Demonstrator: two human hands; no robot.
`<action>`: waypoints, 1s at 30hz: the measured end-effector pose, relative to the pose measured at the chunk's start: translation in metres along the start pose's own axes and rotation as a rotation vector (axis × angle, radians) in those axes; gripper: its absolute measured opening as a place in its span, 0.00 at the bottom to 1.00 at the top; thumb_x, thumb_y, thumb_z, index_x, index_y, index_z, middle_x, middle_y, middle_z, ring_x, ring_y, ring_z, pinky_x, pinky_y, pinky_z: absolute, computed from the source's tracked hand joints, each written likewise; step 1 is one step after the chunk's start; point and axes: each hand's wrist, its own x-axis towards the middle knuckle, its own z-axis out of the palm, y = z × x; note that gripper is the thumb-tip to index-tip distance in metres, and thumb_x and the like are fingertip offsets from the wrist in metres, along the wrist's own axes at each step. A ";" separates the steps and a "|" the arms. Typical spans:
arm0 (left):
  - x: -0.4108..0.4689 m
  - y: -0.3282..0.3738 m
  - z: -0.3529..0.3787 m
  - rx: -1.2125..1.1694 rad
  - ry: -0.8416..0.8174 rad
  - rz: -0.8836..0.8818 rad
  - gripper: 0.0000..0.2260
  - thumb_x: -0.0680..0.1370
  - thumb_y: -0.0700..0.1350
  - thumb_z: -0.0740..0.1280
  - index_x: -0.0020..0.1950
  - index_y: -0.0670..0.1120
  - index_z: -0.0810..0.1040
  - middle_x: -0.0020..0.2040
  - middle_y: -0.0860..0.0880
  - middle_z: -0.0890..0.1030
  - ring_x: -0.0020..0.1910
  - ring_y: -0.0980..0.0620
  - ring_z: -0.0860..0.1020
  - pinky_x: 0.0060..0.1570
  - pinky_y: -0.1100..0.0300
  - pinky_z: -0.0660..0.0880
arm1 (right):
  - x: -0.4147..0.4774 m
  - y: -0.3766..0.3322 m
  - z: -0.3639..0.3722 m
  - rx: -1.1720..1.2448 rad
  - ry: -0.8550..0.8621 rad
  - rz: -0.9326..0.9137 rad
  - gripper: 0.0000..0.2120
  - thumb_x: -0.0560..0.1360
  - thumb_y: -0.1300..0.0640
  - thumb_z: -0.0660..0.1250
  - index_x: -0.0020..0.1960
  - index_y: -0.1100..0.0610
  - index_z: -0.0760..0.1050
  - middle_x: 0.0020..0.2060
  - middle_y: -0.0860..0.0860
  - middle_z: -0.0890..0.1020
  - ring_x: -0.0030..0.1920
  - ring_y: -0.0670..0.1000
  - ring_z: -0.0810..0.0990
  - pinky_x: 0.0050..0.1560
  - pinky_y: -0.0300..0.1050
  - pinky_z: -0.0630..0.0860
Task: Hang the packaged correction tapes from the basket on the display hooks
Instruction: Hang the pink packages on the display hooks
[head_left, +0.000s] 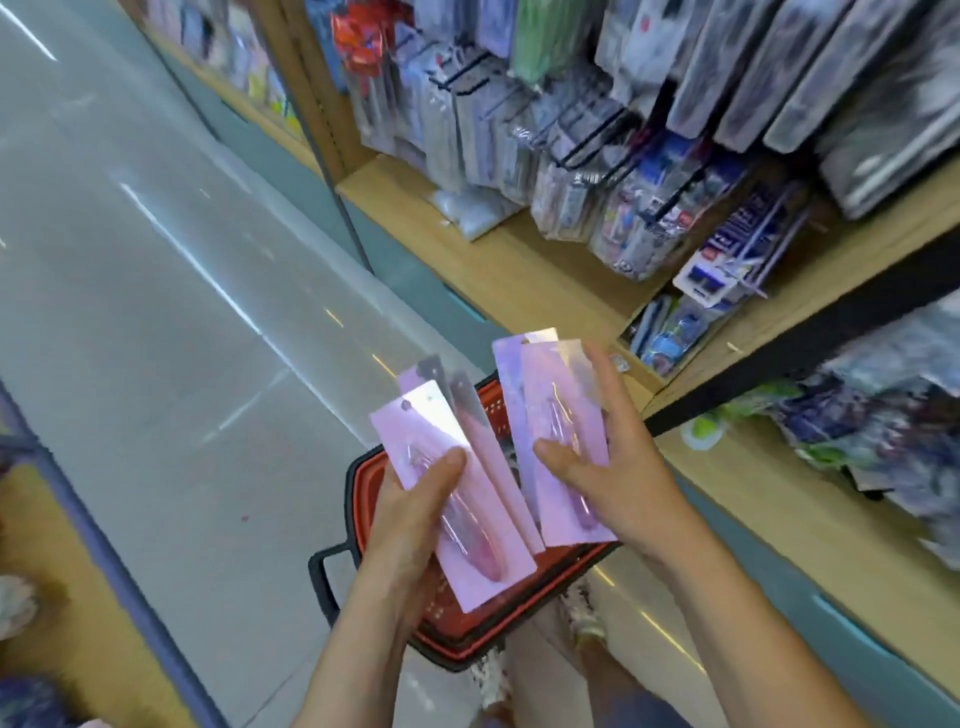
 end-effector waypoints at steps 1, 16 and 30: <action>-0.009 0.009 0.008 0.028 -0.056 0.030 0.31 0.66 0.51 0.74 0.68 0.46 0.75 0.59 0.38 0.82 0.59 0.35 0.80 0.63 0.35 0.72 | -0.011 -0.013 -0.005 0.023 0.022 -0.013 0.45 0.71 0.56 0.77 0.73 0.30 0.53 0.67 0.20 0.63 0.70 0.29 0.62 0.66 0.28 0.65; -0.164 0.064 0.186 0.289 -0.625 0.204 0.15 0.66 0.43 0.72 0.52 0.46 0.83 0.48 0.43 0.86 0.44 0.45 0.85 0.38 0.56 0.80 | -0.186 -0.135 -0.139 0.207 0.530 -0.100 0.31 0.71 0.68 0.75 0.64 0.42 0.69 0.53 0.50 0.86 0.52 0.52 0.85 0.52 0.52 0.82; -0.342 0.016 0.360 0.390 -0.999 0.540 0.19 0.70 0.48 0.71 0.59 0.45 0.78 0.49 0.47 0.86 0.47 0.49 0.85 0.42 0.59 0.79 | -0.385 -0.176 -0.291 0.390 0.613 -0.369 0.33 0.62 0.64 0.78 0.63 0.50 0.71 0.55 0.55 0.85 0.54 0.57 0.84 0.49 0.53 0.82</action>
